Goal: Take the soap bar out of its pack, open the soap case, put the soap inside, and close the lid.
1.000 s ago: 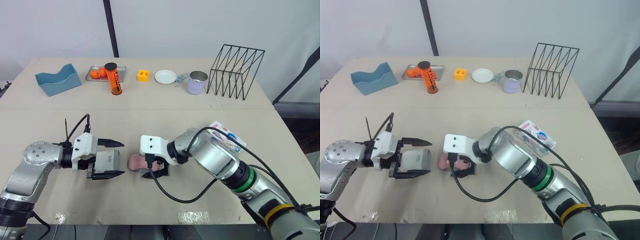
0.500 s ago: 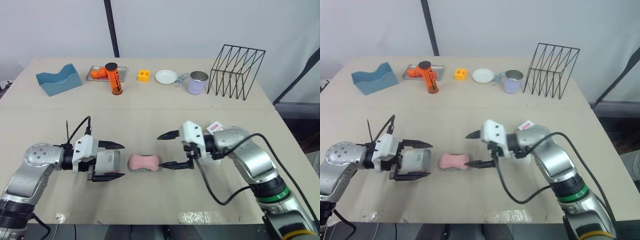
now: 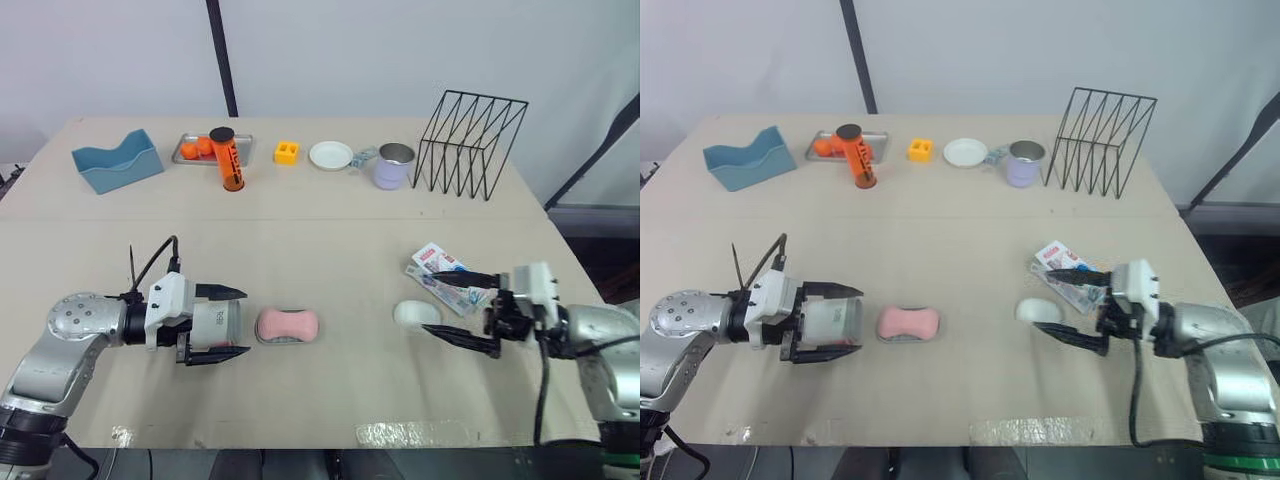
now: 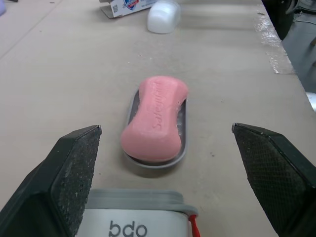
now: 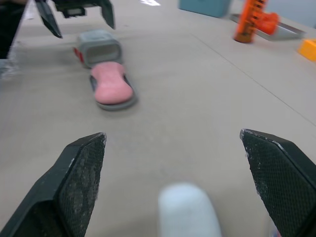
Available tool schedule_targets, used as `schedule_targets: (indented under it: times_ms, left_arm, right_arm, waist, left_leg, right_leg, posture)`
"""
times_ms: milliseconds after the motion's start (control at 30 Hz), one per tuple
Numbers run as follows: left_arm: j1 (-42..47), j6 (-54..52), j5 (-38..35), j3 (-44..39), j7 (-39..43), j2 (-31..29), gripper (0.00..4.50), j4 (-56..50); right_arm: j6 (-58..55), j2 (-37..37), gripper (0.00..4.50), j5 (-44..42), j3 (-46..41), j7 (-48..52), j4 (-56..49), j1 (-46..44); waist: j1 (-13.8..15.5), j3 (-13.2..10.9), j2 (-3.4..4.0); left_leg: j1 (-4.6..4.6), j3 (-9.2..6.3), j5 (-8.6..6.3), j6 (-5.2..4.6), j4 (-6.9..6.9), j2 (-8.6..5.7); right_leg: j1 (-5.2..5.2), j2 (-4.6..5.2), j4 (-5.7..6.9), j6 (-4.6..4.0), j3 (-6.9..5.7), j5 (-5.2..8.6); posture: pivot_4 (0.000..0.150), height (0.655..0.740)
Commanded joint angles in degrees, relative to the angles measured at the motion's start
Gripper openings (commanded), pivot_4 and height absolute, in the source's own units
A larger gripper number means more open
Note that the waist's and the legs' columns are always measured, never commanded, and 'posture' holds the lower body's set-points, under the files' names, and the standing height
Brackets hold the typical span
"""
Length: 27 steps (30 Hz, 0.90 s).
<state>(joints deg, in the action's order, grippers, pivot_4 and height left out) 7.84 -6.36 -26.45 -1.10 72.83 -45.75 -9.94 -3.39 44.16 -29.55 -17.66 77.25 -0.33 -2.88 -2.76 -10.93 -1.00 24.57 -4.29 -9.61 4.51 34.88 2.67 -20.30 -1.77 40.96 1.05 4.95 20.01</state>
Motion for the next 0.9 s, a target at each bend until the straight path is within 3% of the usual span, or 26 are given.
schedule_targets:
  times_ms: [33,367,900]
  left_arm:
    - [-0.12,-0.44,-0.91,-2.80,-1.33,-0.35,4.50,-0.78]
    - [1.32,-2.84,-1.82,-4.25,-2.99,-0.71,4.50,-0.62]
    - [1.81,-2.03,-1.53,-7.96,1.50,-5.48,4.50,4.90]
  right_arm:
    - [-0.43,1.40,4.48,-2.90,-5.85,-1.15,1.47,1.53]
    - [-7.06,1.57,4.48,-6.97,-10.41,-7.31,2.90,0.64]
    - [-5.66,3.68,4.48,-4.27,-4.25,-2.00,5.84,-5.46]
  waist:
    - [-0.02,0.00,0.01]
    - [0.01,0.00,0.01]
    - [-0.01,-0.02,0.04]
  left_leg:
    - [-0.06,0.04,0.00,0.00,-0.01,0.00]
    - [-0.25,0.22,-0.01,-0.01,-0.08,0.02]
    - [-0.27,0.32,-0.02,-0.04,-0.10,0.02]
  right_leg:
    - [0.03,0.00,0.01,0.05,0.04,0.03]
    - [0.15,-0.05,0.01,0.35,0.34,0.21]
    - [0.13,-0.05,0.01,0.35,0.45,0.21]
  posture:
    - [0.150,0.7400]
    - [0.150,0.7400]
    - [0.150,0.7400]
